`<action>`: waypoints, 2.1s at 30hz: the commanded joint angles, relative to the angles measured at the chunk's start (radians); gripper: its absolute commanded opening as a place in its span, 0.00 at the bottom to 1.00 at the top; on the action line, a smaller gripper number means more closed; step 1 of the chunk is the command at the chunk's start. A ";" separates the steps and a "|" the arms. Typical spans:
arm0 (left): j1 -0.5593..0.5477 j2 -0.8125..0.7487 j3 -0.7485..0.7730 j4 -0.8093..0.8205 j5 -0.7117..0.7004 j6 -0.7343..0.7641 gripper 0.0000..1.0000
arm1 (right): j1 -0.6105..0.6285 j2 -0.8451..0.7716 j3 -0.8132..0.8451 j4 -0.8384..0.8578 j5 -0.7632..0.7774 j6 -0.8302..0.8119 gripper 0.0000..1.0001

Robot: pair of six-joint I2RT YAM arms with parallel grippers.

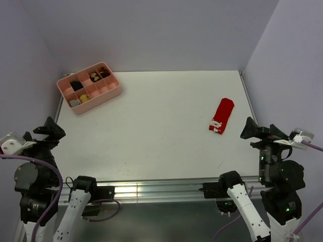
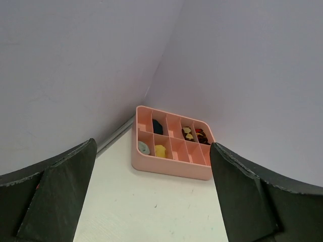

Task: Roll the socks
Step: Move the sock to the center of the board.

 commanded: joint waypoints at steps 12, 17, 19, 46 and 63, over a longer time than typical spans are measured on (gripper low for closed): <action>-0.003 0.053 -0.159 0.128 0.161 -0.047 1.00 | 0.009 0.335 0.017 0.031 -0.135 0.185 1.00; -0.006 0.113 -0.252 0.203 0.366 -0.141 0.99 | 0.003 0.645 0.065 0.023 -0.174 0.337 1.00; -0.009 0.147 -0.295 0.250 0.432 -0.163 1.00 | -0.006 0.782 0.080 0.031 -0.224 0.391 1.00; -0.032 0.235 -0.367 0.281 0.445 -0.114 1.00 | -0.327 1.518 -0.020 0.281 -0.570 0.475 0.86; -0.032 0.218 -0.370 0.272 0.445 -0.117 1.00 | 0.215 1.496 0.079 0.337 -0.563 0.766 0.85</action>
